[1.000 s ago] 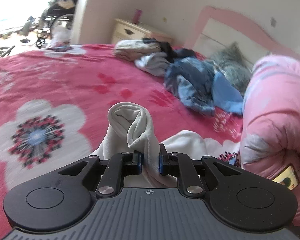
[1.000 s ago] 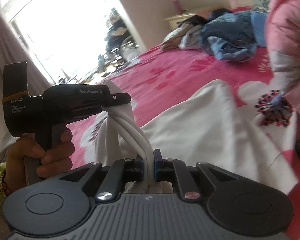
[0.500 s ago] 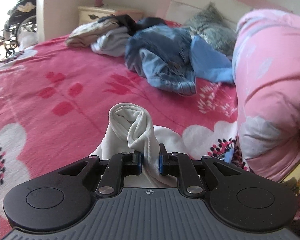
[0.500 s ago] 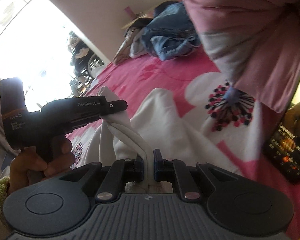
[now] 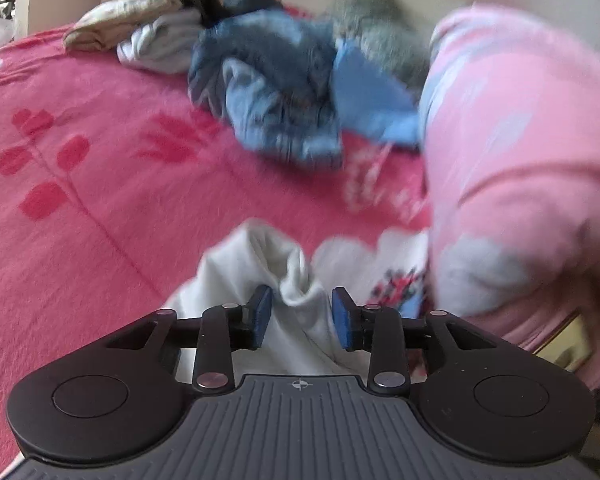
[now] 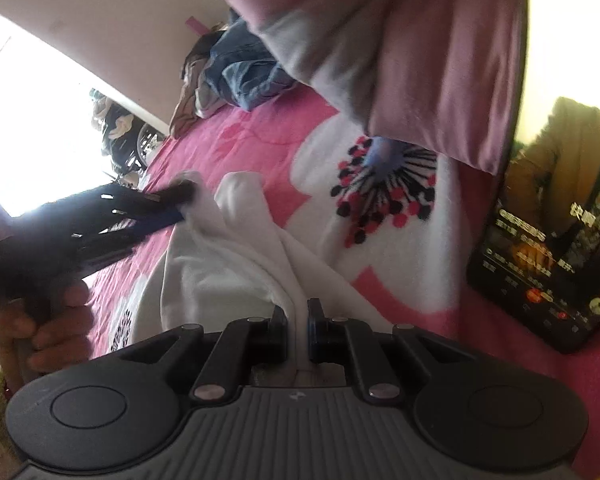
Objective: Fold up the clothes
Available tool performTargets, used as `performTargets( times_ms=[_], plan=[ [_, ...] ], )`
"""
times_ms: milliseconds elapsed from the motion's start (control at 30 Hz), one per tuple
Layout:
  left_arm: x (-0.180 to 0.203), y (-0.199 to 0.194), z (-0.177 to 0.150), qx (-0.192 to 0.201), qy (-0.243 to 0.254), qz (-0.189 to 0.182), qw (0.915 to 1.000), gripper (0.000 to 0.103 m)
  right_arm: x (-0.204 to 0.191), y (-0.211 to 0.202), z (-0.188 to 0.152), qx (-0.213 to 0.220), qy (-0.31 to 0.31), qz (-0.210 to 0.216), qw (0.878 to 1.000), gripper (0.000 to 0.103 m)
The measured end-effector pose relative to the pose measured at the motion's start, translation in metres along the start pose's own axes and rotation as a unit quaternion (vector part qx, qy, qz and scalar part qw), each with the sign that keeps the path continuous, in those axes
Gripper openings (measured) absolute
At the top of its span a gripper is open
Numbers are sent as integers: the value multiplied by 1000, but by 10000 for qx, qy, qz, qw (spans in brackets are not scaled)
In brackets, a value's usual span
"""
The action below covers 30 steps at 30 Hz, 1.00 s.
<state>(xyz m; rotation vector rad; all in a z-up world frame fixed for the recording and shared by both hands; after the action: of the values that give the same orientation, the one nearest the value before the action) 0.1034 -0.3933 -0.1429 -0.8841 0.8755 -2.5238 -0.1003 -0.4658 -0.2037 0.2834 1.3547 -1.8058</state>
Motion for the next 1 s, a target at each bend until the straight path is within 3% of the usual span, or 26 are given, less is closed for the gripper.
performTargets(
  times_ms=[100, 267, 400, 567, 633, 767, 900, 1000],
  plan=[
    [-14, 0, 7, 97, -323, 37, 9994, 36, 6, 2, 0, -3, 203, 43, 9998, 10],
    [-21, 2, 10, 38, -457, 191, 9988, 36, 15, 3, 2, -2, 595, 292, 9978, 13],
    [-22, -31, 0, -25, -130, 300, 9995, 36, 24, 0, 7, 21, 907, 404, 9951, 21],
    [-39, -85, -45, -250, 267, 828, 9959, 36, 17, -23, 20, 557, 249, -295, 9977, 30],
    [-48, -110, -66, -220, 92, 880, 9958, 37, 13, -41, 29, 929, -32, -625, 9937, 30],
    [-65, -153, -101, -34, -437, 942, 9946, 37, -11, -65, 31, 1185, -486, -661, 9896, 30],
    [-78, -175, -128, 44, -965, 911, 9911, 38, -46, -54, 4, 321, -900, -196, 9952, 30],
    [-83, -178, -147, -20, -1373, 736, 9878, 38, -54, -32, -20, -596, -1108, -245, 9918, 30]
  ],
)
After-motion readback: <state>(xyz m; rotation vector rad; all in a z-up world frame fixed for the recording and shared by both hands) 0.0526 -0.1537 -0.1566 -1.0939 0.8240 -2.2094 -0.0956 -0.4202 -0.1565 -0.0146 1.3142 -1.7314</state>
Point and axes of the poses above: each gripper's, at about its wrist camera, not at the fingertips, and y roughly the way its jaws point, x to its right, z to its top, the point moved 10 cm from there along y, roughly the way its jaws point, and after that the axes turned 3 degrees about -z, right-handed, at the moved point
